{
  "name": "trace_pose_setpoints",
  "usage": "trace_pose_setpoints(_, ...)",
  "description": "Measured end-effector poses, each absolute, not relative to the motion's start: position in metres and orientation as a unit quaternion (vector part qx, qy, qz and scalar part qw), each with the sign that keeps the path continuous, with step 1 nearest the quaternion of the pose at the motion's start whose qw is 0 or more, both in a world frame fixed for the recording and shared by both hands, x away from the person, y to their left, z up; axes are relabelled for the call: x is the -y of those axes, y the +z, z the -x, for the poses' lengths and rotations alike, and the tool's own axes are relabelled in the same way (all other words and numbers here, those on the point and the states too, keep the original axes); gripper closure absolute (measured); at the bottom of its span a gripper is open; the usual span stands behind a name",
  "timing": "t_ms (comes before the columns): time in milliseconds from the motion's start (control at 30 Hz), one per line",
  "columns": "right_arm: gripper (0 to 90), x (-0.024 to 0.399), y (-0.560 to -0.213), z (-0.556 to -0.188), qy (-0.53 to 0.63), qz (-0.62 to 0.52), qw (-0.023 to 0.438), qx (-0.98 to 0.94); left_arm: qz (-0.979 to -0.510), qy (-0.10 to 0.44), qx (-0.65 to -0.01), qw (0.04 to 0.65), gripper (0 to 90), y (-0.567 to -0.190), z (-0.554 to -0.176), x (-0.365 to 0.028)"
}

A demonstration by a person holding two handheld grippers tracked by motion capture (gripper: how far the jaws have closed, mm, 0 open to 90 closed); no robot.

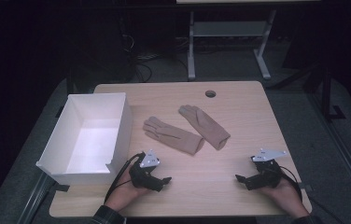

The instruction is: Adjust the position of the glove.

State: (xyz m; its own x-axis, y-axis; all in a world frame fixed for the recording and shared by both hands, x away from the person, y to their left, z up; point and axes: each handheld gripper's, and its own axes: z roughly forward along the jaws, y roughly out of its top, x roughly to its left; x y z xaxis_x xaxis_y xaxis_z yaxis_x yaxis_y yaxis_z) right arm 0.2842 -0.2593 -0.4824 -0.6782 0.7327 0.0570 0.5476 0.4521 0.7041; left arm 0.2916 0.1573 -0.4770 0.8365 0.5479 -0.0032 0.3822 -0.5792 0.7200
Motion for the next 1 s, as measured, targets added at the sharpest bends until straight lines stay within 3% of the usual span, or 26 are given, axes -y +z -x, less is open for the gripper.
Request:
trace_pose_setpoints(100,1.1,0.258,-0.483,-0.282,0.354,-0.381,0.138,-0.843,-0.879,0.109,-0.267,0.379,12.9,-0.478,-0.291,-0.156)
trace_pose_setpoints(200,8.3,0.258,-0.481,-0.282,0.353,-0.384,0.139,-0.842,-0.879,0.109,-0.267,0.379,12.7,-0.478,-0.291,-0.156)
trace_pose_setpoints(367,30.5,0.263,-0.471,-0.288,0.360,-0.392,0.114,-0.839,-0.880,0.111,-0.265,0.378,12.7,-0.477,-0.292,-0.156)
trace_pose_setpoints(600,58.0,0.260,-0.459,-0.296,0.376,-0.376,0.120,-0.839,-0.881,0.112,-0.265,0.376,12.7,-0.477,-0.292,-0.155)
trace_pose_setpoints(633,58.0,0.260,-0.459,-0.296,0.376,-0.376,0.120,-0.839,-0.881,0.111,-0.265,0.376,12.7,-0.477,-0.292,-0.155)
trace_pose_setpoints(667,68.5,0.259,-0.455,-0.300,0.378,-0.370,0.120,-0.840,-0.881,0.111,-0.265,0.375,12.7,-0.477,-0.292,-0.155)
trace_pose_setpoints(800,85.4,0.257,-0.454,-0.310,0.386,-0.367,0.111,-0.839,-0.881,0.111,-0.265,0.376,12.7,-0.477,-0.292,-0.155)
trace_pose_setpoints(867,89.8,0.256,-0.452,-0.317,0.387,-0.363,0.109,-0.840,-0.881,0.111,-0.265,0.375,12.7,-0.477,-0.292,-0.155)
trace_pose_setpoints(1000,89.9,0.252,-0.449,-0.326,0.390,-0.359,0.109,-0.841,-0.882,0.110,-0.265,0.374,12.7,-0.477,-0.292,-0.155)
